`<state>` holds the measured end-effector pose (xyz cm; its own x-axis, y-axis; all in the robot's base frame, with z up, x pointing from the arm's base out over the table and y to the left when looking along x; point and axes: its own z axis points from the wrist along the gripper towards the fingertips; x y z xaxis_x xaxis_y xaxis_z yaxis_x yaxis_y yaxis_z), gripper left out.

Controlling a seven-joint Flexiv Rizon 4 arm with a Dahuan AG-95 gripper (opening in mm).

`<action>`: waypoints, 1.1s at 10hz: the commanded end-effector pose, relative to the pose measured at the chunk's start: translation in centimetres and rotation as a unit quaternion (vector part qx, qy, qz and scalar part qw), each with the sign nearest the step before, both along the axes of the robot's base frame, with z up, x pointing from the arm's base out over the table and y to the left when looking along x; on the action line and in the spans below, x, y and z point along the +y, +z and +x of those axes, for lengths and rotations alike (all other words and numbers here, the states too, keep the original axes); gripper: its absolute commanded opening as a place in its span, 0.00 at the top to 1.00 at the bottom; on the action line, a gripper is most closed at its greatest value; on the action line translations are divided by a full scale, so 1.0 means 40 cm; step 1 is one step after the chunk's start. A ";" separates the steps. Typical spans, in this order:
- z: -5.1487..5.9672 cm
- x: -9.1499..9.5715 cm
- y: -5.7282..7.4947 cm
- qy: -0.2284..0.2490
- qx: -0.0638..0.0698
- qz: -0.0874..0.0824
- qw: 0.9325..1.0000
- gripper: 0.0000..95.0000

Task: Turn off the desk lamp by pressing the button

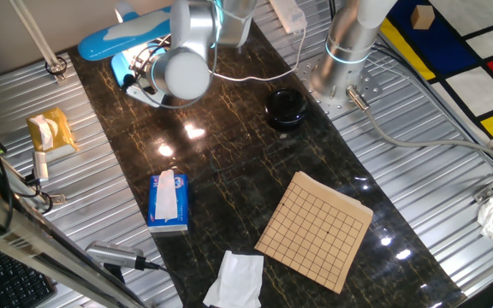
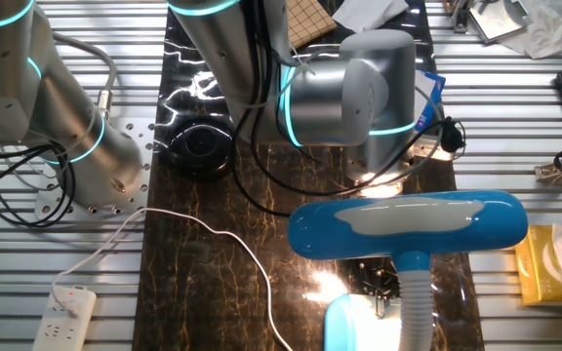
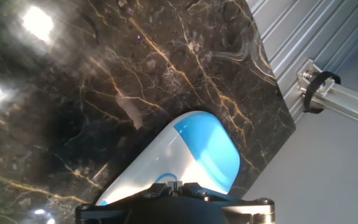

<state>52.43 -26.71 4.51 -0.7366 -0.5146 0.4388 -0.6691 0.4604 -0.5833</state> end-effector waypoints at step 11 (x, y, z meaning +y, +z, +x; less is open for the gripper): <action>-0.002 0.001 -0.031 -0.003 -0.012 -0.002 1.000 1.00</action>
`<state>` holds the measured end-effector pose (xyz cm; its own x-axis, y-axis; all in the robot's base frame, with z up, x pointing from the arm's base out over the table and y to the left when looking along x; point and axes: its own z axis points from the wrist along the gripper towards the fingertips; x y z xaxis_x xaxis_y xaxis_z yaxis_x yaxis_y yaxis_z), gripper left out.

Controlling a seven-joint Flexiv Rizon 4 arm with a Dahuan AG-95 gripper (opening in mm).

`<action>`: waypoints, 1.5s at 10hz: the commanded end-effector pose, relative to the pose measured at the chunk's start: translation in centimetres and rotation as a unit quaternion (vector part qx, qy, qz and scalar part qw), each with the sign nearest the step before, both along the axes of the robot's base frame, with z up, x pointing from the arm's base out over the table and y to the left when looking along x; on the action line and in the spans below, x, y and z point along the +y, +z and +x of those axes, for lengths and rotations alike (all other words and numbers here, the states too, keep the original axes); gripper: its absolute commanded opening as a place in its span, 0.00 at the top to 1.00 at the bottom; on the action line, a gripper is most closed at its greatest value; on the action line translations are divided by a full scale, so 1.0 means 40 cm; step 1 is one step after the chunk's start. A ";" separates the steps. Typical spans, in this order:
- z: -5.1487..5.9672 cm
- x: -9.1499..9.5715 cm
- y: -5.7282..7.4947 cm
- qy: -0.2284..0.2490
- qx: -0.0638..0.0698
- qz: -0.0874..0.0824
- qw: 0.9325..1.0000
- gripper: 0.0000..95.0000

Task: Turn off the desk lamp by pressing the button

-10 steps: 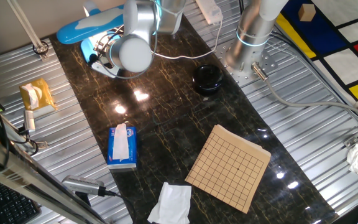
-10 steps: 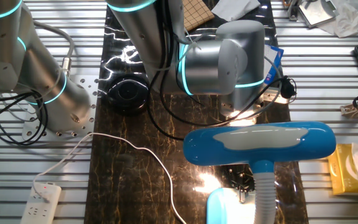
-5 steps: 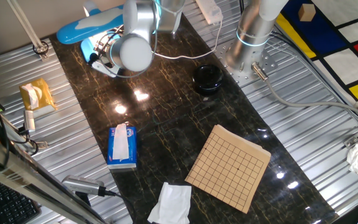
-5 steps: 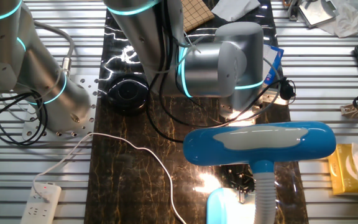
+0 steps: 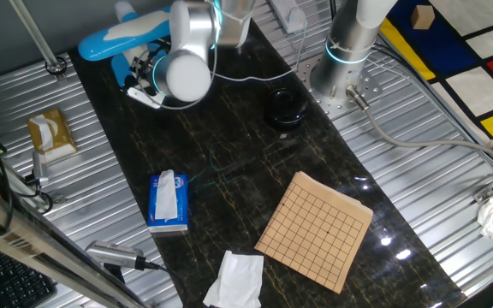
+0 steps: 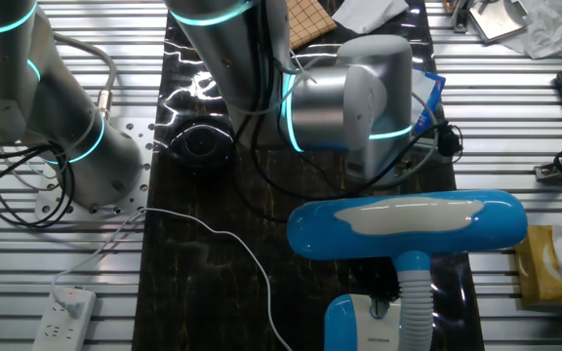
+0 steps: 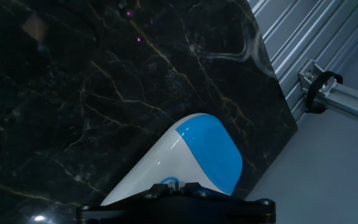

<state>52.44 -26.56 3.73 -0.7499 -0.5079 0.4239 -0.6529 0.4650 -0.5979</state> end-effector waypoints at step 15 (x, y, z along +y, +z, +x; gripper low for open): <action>0.012 0.091 0.058 -0.018 0.020 0.020 0.999 1.00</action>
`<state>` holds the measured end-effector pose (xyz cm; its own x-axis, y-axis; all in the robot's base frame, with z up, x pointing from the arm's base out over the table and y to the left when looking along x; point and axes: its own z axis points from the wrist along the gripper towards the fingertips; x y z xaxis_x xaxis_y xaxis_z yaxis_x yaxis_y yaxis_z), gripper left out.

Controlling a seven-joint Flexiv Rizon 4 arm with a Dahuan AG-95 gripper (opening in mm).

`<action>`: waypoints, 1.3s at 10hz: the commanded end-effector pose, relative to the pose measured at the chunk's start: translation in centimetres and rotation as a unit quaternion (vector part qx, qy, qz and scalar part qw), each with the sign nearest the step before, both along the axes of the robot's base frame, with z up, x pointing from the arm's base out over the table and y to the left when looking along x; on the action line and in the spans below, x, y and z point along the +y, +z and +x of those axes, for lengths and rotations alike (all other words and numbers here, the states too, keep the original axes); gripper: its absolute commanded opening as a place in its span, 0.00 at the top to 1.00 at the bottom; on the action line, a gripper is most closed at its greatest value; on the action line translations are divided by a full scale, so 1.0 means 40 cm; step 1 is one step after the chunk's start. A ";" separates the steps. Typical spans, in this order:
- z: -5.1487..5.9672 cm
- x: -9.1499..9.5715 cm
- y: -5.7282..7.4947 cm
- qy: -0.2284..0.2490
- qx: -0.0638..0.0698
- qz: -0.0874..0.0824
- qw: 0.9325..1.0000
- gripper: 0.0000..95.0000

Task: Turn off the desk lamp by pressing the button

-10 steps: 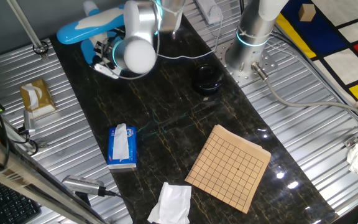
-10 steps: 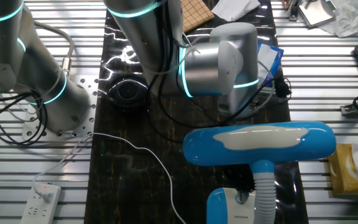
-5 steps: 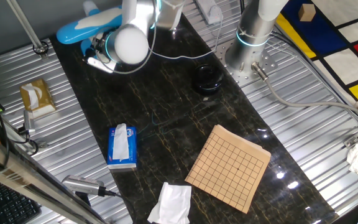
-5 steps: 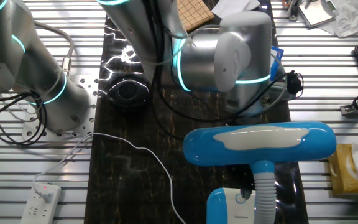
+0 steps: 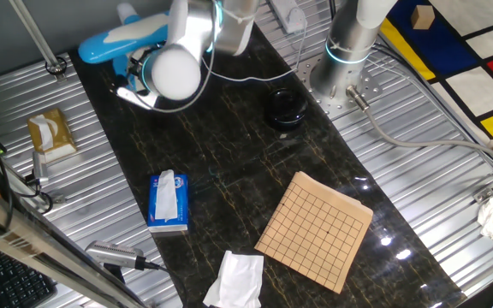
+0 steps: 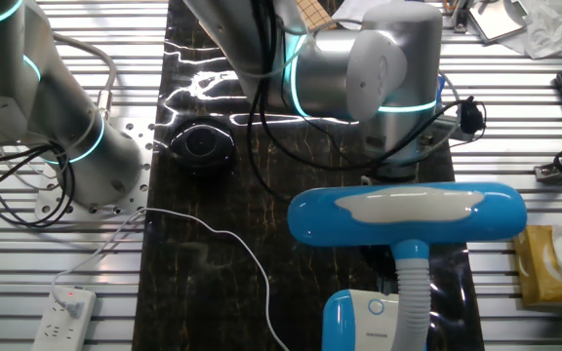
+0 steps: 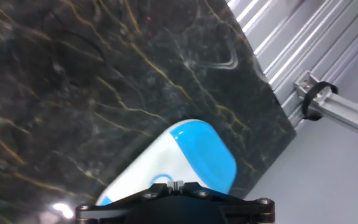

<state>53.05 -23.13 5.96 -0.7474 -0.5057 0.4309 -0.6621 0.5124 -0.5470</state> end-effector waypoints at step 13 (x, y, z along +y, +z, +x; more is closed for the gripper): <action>-0.066 0.220 0.079 -0.138 0.000 0.090 0.986 1.00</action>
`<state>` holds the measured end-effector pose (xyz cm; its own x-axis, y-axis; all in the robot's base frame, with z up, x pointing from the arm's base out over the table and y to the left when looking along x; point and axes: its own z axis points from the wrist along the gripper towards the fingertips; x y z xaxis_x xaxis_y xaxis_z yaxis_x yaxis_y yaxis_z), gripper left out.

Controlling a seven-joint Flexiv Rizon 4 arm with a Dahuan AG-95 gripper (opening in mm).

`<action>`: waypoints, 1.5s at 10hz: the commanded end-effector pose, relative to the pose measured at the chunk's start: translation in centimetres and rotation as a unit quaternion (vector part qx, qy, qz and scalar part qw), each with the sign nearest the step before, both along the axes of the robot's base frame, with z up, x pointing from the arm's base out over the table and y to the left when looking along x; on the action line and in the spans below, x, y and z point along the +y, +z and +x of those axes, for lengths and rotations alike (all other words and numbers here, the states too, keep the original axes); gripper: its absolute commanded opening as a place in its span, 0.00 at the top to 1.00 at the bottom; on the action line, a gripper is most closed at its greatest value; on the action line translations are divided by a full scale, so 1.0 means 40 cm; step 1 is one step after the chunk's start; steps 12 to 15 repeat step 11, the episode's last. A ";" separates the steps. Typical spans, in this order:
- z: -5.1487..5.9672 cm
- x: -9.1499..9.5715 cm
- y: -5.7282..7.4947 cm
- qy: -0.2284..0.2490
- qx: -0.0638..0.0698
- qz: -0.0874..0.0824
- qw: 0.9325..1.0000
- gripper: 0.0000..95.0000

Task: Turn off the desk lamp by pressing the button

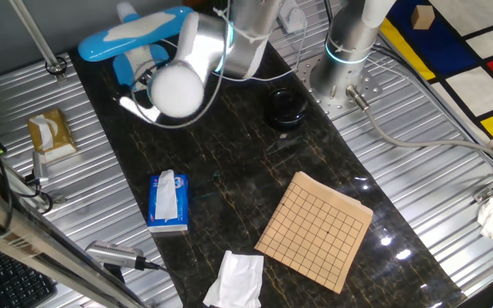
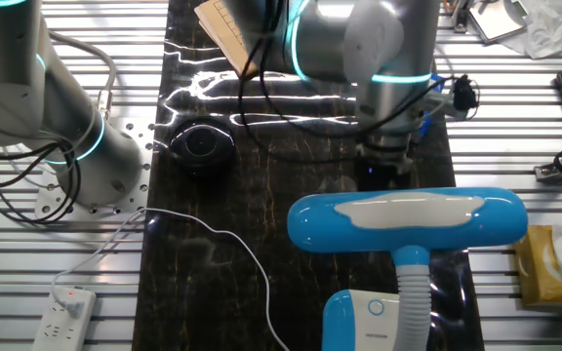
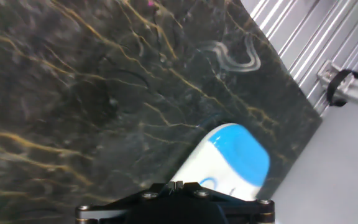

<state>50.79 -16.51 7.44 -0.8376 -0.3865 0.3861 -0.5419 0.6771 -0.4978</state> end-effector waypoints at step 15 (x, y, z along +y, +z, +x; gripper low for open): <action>-0.029 0.110 0.157 -0.154 -0.001 0.233 0.960 1.00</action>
